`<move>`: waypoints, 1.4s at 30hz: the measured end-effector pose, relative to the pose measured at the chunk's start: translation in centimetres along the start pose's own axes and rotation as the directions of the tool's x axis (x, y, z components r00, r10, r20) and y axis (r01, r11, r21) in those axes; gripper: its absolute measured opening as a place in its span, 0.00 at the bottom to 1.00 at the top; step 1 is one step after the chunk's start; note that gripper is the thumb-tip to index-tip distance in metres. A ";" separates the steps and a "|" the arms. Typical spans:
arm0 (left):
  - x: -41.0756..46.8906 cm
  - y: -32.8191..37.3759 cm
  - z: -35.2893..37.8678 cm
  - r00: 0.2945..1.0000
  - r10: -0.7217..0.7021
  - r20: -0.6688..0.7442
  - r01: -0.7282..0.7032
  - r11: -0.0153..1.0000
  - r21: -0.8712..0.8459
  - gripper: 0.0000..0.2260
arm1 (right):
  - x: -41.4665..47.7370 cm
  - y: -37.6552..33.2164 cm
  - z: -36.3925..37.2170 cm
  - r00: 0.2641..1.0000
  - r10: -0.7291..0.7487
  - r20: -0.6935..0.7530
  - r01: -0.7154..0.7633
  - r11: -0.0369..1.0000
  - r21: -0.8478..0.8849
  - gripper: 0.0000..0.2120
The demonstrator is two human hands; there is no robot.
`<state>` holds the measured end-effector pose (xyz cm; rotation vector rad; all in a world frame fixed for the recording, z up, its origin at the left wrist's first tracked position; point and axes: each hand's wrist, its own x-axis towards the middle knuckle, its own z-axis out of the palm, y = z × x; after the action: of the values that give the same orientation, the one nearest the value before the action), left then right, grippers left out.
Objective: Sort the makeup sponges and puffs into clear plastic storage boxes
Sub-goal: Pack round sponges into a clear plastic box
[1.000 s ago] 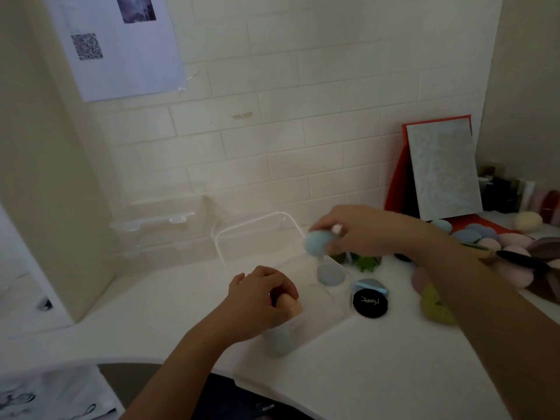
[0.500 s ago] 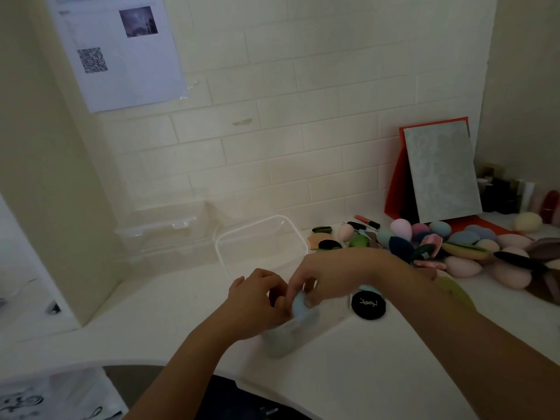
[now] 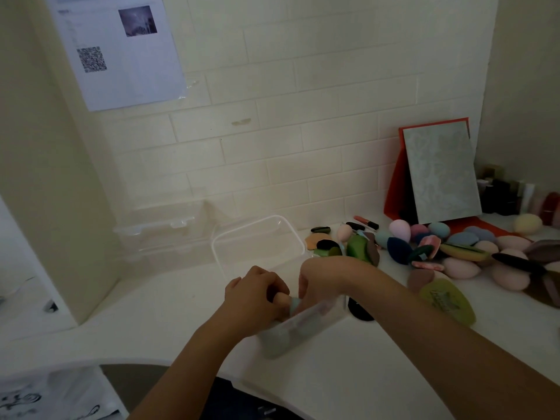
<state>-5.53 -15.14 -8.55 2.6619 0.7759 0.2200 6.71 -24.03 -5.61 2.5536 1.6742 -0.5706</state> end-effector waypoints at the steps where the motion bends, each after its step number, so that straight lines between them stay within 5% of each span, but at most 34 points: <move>1: 0.0 0.0 0.0 1.000 -0.002 -0.002 0.002 1.000 -0.002 0.08 | 0.1 0.0 0.1 1.000 0.002 -0.001 -0.002 0.999 -0.039 0.16; 13: 0.2 0.0 0.2 0.999 0.024 -0.046 -0.023 0.999 0.038 0.05 | -0.9 -0.3 -0.1 0.991 -0.100 -0.092 0.107 0.992 0.072 0.17; 17: 0.3 0.3 0.2 0.996 0.014 -0.085 -0.008 0.997 0.076 0.04 | -1.9 0.1 -1.1 0.984 -0.179 0.018 0.171 0.960 0.220 0.15; 21: 0.4 0.6 0.3 0.994 0.003 -0.112 0.009 0.995 0.101 0.03 | -2.2 0.0 -1.2 0.974 -0.221 0.047 0.209 0.960 0.189 0.14; 29: 0.4 0.3 0.1 1.000 0.021 -0.022 -0.018 0.992 0.123 0.07 | -2.9 1.4 -2.0 0.932 -0.269 0.244 0.188 0.932 0.310 0.18; 31: 0.3 0.0 0.0 0.999 0.046 -0.016 -0.044 0.993 0.105 0.04 | -2.7 2.2 -2.5 0.954 -0.259 0.151 0.188 0.909 0.373 0.15; 34: 0.2 -0.3 0.0 0.998 0.055 -0.011 -0.054 0.995 0.083 0.03 | -1.7 4.9 -3.3 0.976 -0.062 -0.210 0.178 0.783 0.596 0.12; 37: 0.2 -0.4 0.1 0.997 0.066 -0.028 -0.064 0.995 0.072 0.04 | -0.7 8.7 -3.5 0.748 0.328 -0.577 0.027 0.854 0.520 0.12; 39: 0.2 -0.3 0.2 0.995 0.088 -0.048 -0.084 0.993 0.081 0.05 | 0.0 11.0 -2.9 0.631 0.431 -0.645 -0.132 0.879 0.458 0.08; 42: 0.2 -0.3 0.3 0.992 0.108 -0.058 -0.103 0.990 0.094 0.04 | 0.8 13.0 -1.7 0.680 0.459 -0.572 -0.285 0.884 0.371 0.14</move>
<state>-5.48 -14.87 -8.91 2.7972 0.6797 0.3036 19.10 -28.35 -6.47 3.4313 1.1290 0.1894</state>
